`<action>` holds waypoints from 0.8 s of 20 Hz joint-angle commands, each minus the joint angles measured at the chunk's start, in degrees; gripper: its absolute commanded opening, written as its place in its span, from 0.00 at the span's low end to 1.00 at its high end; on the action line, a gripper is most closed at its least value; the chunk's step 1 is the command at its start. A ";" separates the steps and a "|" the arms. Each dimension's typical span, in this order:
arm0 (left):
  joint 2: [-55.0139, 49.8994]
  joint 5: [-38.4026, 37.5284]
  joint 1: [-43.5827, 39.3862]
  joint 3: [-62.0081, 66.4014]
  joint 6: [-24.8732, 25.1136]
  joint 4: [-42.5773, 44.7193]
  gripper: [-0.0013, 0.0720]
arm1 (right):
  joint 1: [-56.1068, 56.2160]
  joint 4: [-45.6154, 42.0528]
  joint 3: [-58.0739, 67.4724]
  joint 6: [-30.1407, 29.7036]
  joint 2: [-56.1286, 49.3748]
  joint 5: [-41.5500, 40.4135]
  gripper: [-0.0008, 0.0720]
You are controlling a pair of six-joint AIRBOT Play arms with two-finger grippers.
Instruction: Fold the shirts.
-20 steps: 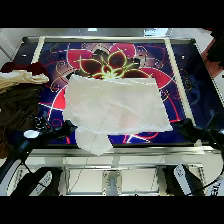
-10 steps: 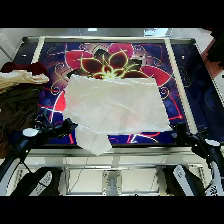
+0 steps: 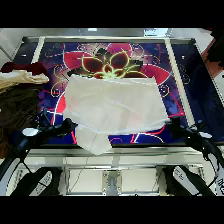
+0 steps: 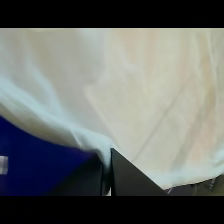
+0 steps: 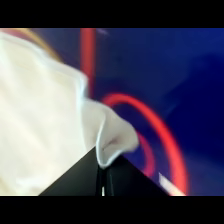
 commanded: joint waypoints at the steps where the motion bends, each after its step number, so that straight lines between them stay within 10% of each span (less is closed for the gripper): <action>1: 0.61 -0.46 0.00 6.01 4.72 -2.21 0.04 | 0.79 1.79 8.35 -9.68 2.93 5.60 0.04; 5: 7.10 -3.06 0.02 27.58 7.54 3.34 0.04 | 0.04 -12.11 26.99 -12.81 14.14 15.91 0.04; 8: 15.19 -4.66 0.02 43.43 -0.57 18.69 0.04 | -5.20 -23.50 41.03 -9.88 24.04 25.59 0.04; 16: 21.09 -7.02 0.02 74.86 -11.41 41.94 0.04 | -14.99 -27.76 69.18 -9.99 30.86 20.68 0.04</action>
